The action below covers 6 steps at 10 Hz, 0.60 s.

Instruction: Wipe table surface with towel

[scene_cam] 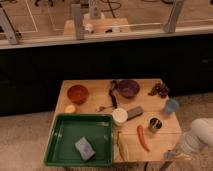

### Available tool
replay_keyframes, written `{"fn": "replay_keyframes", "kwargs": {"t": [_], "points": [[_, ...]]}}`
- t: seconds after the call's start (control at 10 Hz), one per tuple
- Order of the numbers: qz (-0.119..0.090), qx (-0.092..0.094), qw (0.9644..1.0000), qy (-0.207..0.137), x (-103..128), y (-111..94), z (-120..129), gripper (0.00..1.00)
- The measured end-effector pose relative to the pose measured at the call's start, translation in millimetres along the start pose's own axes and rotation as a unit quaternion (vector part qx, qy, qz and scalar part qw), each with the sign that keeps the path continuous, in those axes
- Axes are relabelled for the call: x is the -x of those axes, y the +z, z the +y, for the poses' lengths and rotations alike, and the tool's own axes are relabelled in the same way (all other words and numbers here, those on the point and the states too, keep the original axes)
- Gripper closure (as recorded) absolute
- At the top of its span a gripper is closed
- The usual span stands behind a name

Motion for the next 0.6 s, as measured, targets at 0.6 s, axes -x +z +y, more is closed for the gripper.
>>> {"fn": "replay_keyframes", "kwargs": {"t": [0.6], "points": [[-0.011,-0.039,0.9992,0.004,14,7,-71,0.91]]}}
